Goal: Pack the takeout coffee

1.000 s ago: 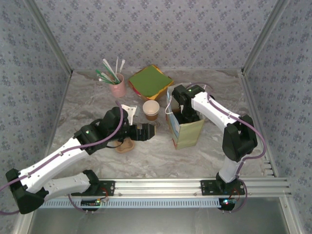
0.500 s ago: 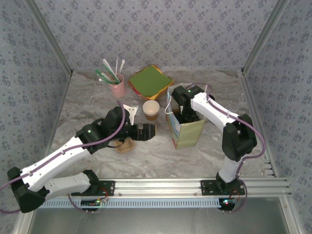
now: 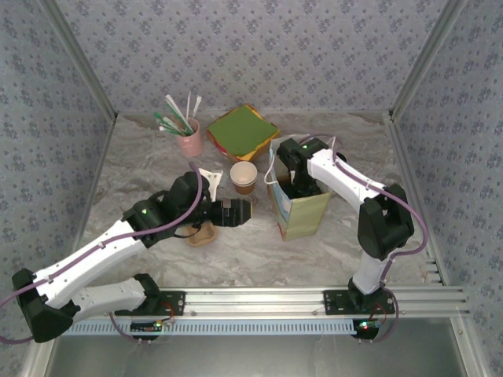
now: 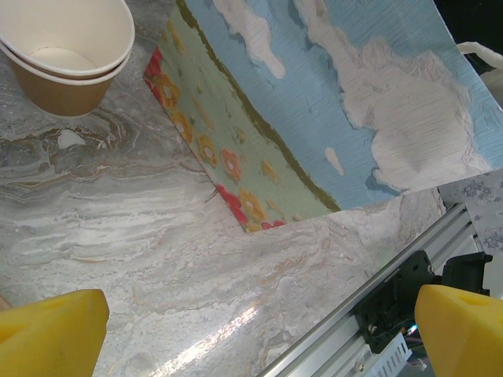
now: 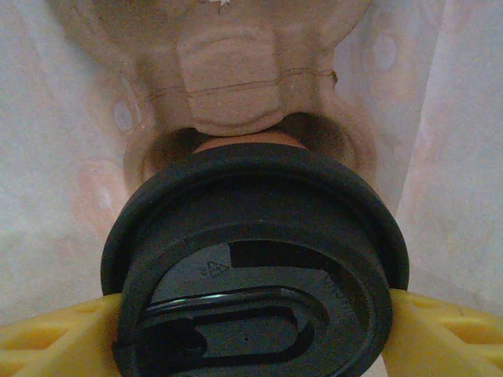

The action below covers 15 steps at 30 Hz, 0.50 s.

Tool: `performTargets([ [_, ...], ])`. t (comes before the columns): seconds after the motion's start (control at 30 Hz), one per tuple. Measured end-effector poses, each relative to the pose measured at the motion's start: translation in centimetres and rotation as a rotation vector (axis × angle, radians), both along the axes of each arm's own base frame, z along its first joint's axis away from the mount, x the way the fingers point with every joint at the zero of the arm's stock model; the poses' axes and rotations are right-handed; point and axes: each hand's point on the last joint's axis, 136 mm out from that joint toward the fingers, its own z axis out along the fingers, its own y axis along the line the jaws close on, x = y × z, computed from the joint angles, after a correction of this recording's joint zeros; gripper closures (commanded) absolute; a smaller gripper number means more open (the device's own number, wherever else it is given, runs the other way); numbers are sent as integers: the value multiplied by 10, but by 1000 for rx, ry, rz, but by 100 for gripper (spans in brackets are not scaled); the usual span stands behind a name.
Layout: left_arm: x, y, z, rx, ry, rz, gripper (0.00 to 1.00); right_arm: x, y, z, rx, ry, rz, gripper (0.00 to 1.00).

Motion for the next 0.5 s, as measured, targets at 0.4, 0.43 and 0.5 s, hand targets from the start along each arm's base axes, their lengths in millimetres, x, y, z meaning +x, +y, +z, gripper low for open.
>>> performTargets([
  [0.4,0,0,0,0,0,0,0,0,0,0,0,0,0,19],
  [0.43,0,0,0,1,0,0,0,0,0,0,0,0,0,18],
  [0.5,0,0,0,0,0,0,0,0,0,0,0,0,0,18],
])
